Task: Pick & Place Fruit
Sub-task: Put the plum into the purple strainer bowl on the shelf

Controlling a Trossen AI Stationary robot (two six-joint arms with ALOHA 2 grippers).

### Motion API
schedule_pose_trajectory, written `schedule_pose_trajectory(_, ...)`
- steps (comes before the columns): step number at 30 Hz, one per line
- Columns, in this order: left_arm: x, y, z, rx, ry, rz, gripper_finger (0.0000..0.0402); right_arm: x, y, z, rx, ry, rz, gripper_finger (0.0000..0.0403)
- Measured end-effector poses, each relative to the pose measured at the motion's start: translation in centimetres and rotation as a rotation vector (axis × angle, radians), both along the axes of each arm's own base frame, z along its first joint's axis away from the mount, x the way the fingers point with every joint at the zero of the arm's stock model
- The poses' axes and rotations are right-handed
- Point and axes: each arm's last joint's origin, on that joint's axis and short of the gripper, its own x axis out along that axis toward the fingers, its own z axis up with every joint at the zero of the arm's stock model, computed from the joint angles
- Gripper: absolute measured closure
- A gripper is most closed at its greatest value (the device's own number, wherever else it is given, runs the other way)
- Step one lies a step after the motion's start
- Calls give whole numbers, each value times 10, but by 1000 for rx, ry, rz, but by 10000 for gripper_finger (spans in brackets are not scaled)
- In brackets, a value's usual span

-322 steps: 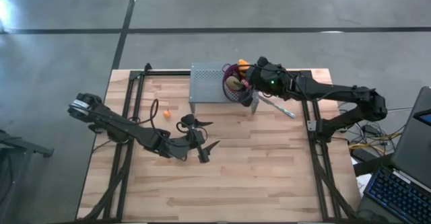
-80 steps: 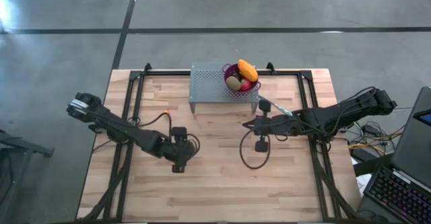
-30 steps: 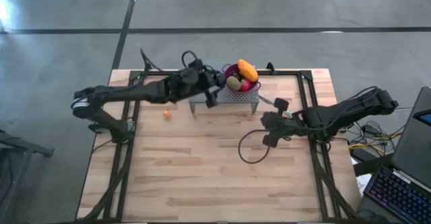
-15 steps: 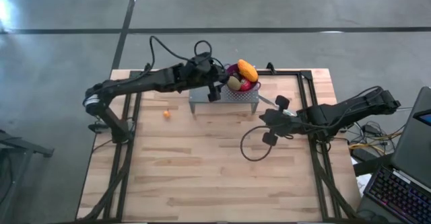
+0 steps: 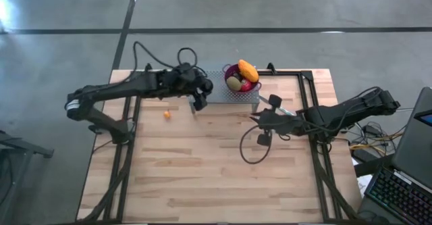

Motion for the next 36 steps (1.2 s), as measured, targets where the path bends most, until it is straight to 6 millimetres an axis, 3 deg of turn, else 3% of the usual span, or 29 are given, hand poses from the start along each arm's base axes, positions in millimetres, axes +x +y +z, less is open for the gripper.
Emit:
schedule_pose_trajectory(13,-37,-40,-41,-178,-263,-40,106,34,-15,-10,-288,80,81,246)
schedule_pose_trajectory(23,-62,-45,-55,-151,-406,-63,106,68,-32,-25,-459,71,-58,172)
schedule_pose_trajectory(28,-68,-45,-56,-156,-423,-65,106,86,-30,-19,-501,4,-67,145)
schedule_pose_trajectory(36,-66,-48,-50,-221,-491,-129,106,110,-7,-12,-555,22,14,116)
